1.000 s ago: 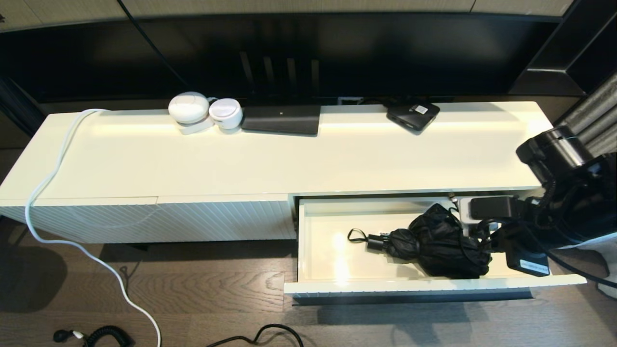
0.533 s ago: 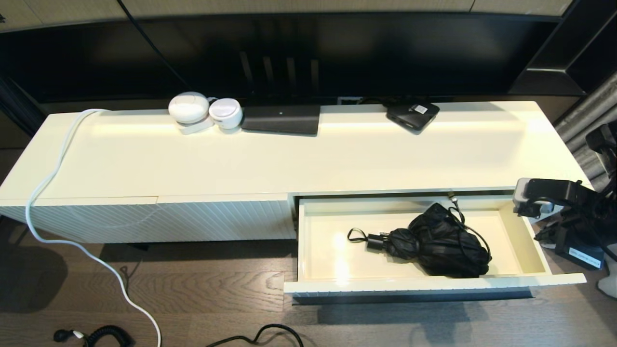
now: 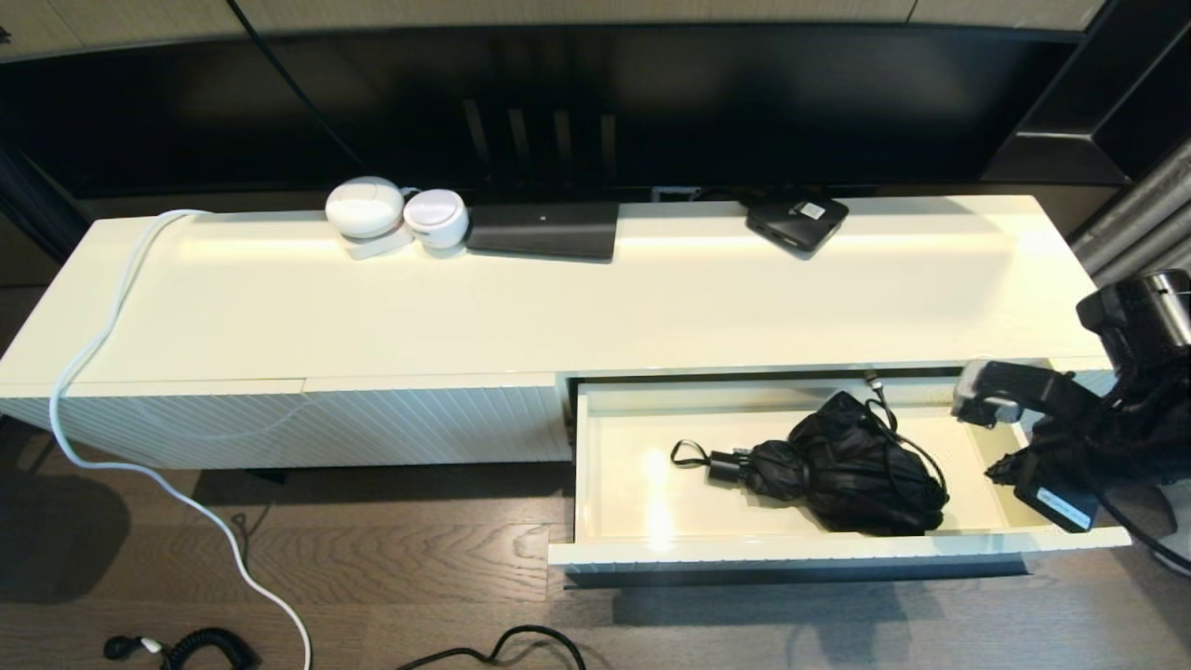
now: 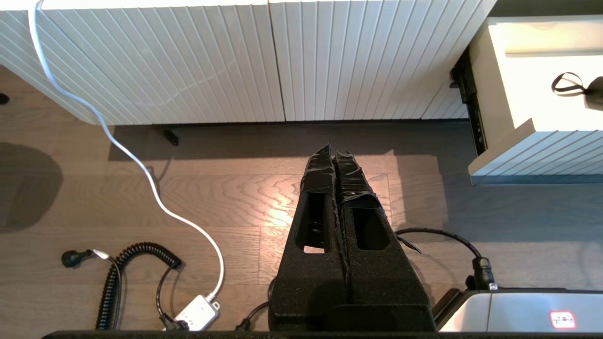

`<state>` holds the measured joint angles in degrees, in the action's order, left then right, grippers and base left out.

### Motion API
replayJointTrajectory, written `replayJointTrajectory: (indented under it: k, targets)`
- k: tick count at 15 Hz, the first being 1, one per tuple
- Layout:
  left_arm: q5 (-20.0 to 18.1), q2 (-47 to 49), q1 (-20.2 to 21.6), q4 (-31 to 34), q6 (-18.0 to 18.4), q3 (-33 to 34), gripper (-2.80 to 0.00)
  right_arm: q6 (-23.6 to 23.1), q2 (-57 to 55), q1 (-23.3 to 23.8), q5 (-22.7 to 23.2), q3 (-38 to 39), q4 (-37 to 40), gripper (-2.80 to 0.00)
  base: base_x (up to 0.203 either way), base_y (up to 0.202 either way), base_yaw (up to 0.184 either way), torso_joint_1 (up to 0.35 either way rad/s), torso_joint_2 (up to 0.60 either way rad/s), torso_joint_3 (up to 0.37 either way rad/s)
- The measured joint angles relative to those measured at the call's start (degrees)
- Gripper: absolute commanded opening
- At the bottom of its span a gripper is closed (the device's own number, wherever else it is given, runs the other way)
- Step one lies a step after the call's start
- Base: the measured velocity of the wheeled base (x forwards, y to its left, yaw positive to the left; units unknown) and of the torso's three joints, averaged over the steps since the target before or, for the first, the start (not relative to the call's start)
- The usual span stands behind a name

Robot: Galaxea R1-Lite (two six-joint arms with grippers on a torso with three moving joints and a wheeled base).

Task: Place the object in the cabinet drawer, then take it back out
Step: Open the drawer, then take the data cable out of the drawer and put it on the table

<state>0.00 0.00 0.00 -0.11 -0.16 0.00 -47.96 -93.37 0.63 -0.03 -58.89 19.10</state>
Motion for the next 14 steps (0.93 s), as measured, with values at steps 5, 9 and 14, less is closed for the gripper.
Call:
replayJointTrajectory:
  k: [5,9,14]
  targets:
    - [0.0,0.0,0.0,-0.04,0.02,0.0,-2.8,1.39,-7.83,-0.26,1.15,-6.42,-0.12,-2.8,0.0,0.0,0.0,0.0,0.0,0.0]
    - [0.0,0.0,0.0,-0.05,0.01,0.0,-2.8,5.62,-11.44,-0.3,1.15,-9.92,-0.28,0.0,0.0,0.0,0.0,0.0,0.0,0.0]
    - [0.0,0.0,0.0,-0.05,-0.01,0.0,-2.8,8.24,-12.09,-0.93,2.07,-10.51,-3.07,0.0,0.0,0.0,0.0,0.0,0.0,0.0]
